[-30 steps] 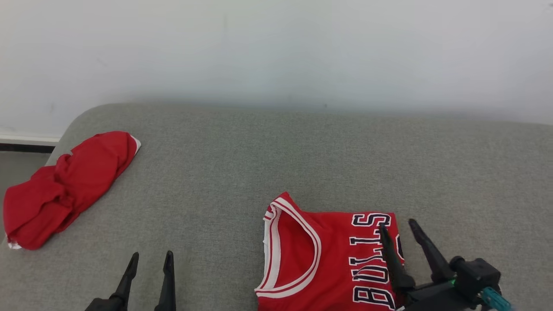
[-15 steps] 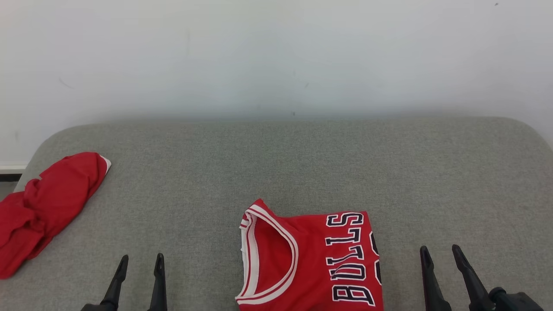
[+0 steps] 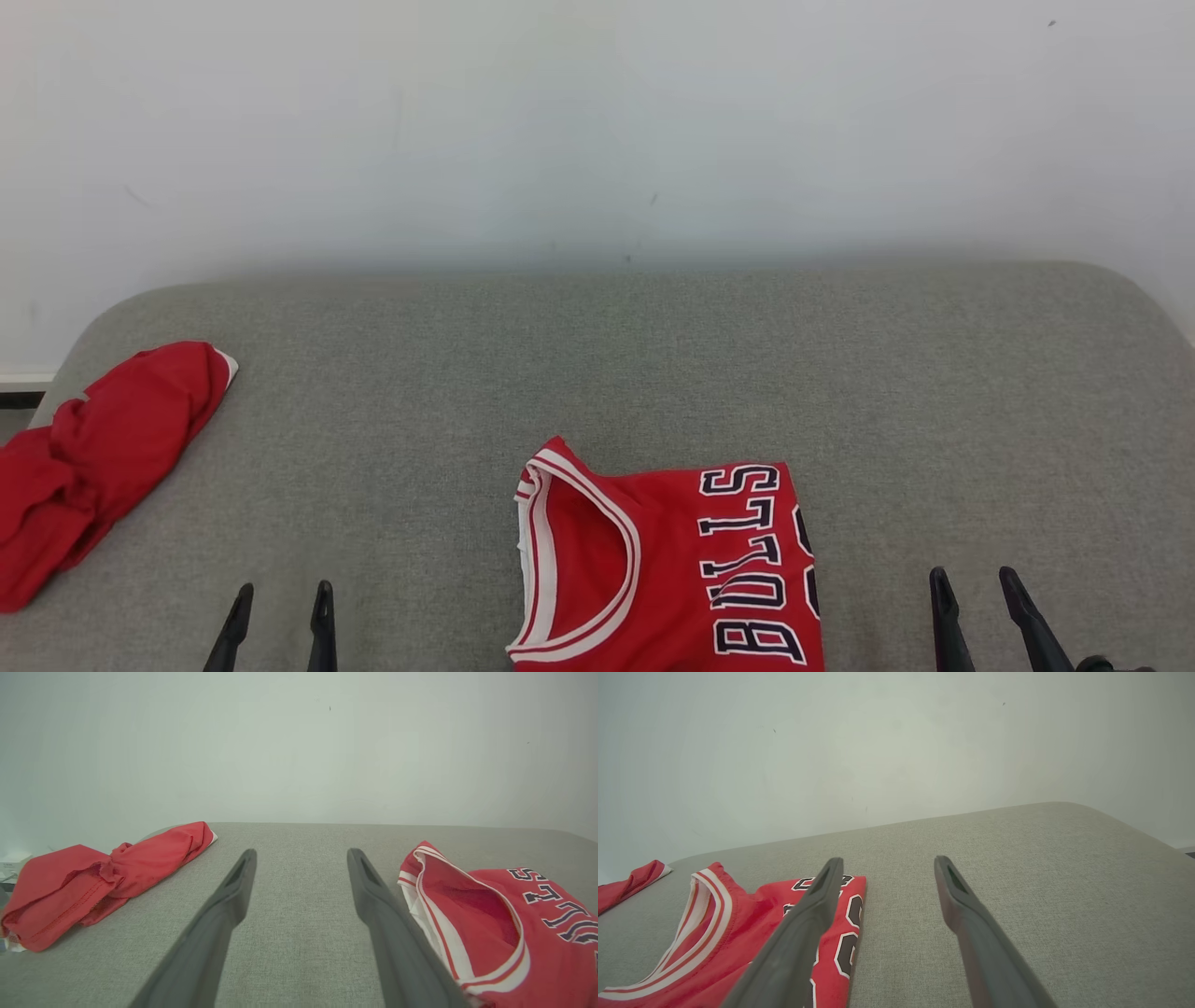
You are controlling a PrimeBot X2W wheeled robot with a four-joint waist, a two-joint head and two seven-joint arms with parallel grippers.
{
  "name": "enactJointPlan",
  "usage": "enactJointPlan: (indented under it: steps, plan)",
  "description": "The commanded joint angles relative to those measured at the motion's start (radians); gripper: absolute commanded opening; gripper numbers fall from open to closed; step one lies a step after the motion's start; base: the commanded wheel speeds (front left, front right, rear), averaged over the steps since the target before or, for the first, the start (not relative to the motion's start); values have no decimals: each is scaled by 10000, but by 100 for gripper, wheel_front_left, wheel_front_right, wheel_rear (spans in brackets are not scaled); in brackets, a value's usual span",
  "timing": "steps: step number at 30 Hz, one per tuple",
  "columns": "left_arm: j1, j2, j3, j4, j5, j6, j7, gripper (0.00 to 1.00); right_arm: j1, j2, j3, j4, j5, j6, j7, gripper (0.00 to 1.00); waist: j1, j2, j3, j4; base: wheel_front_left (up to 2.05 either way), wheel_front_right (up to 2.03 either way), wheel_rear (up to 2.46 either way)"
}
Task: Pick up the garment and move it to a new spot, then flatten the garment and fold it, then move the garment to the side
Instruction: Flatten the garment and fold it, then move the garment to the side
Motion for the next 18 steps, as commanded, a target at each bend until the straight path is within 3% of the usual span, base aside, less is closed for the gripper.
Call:
enactJointPlan:
  steps: [1, 18]
  plan:
    - [125, 55, 45, -56, -35, 10, -31, 100, 82, 41, -20, 51, -74, -23, 1, 100, 1, 0, -6, 31, 0, 0, 0]
    - [302, -76, 118, -66, 123, 10, -31, 100, -68, 114, -26, 481, -125, -23, -1, 100, 1, 0, -9, 218, 0, 0, 0]
